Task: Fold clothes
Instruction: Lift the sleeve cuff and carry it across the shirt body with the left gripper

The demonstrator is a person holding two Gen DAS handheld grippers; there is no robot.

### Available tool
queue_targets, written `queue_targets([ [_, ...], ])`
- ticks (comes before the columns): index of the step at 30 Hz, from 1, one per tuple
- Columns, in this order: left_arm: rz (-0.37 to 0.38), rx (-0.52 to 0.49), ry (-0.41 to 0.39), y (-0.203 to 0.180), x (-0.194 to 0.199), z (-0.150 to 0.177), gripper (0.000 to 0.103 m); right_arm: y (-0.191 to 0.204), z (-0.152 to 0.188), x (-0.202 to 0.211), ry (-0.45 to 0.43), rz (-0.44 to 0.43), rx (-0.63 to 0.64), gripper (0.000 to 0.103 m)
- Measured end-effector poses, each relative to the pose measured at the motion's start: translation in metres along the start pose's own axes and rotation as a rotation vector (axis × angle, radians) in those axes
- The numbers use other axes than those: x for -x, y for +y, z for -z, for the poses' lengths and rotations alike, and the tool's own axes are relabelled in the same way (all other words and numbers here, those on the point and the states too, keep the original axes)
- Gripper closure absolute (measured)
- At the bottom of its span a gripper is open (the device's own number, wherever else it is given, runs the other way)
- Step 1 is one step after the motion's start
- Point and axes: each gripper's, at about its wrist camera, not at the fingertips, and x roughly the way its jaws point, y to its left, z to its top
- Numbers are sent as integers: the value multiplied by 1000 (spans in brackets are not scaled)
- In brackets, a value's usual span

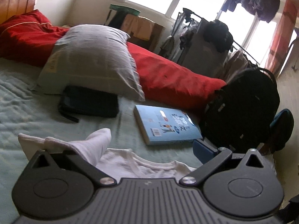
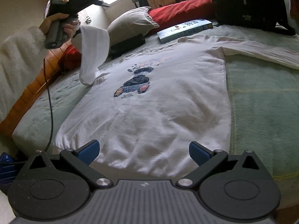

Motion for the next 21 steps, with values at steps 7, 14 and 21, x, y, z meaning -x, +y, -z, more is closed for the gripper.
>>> queue_targets([
  [7,13,-43,30,-40,-24,5,1,-11,2,3,-7,-23,-8,0],
  [14,22,-73,74,-69,-47,15,1,-21,3,5,-11,-28,-19,0],
  [21,37,-104,104,-93,-63,22,1,-27,4,5,-15,-29,-30,0],
])
